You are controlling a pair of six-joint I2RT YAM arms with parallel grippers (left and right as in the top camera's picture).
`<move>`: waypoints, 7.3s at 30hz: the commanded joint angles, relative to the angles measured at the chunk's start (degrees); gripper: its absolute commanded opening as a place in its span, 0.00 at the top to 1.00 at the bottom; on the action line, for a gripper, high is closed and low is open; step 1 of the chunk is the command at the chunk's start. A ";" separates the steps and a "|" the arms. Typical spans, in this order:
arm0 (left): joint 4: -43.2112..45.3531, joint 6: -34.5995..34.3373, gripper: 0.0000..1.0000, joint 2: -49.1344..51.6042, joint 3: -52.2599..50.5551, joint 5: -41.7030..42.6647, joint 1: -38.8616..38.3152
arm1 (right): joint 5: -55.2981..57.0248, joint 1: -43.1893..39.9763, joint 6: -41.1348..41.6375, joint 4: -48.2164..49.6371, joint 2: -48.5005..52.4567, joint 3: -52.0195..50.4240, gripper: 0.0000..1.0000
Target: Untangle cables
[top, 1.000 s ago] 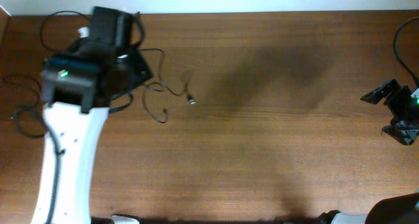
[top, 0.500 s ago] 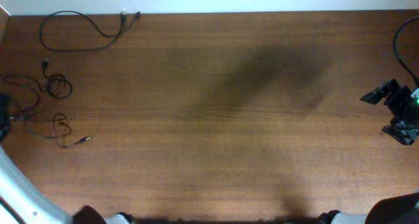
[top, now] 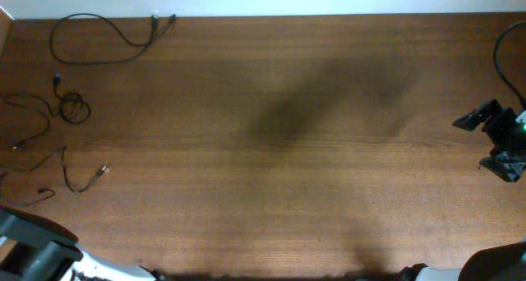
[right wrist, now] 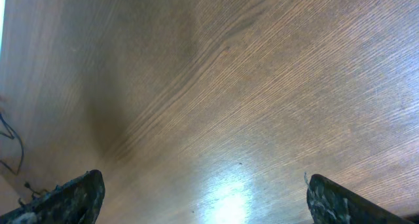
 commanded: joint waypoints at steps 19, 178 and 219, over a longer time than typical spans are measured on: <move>-1.79 35.43 0.41 15.21 0.26 22.95 -4.66 | 0.70 -0.13 -0.15 -0.11 -0.55 0.85 0.02; -11.76 25.24 0.01 -68.35 -26.27 15.45 -68.85 | 21.49 36.20 -19.28 76.08 -88.89 -88.06 0.02; -11.96 25.29 0.01 -68.35 -26.27 15.10 -68.85 | 22.95 34.21 -16.04 76.26 -88.89 -88.06 0.02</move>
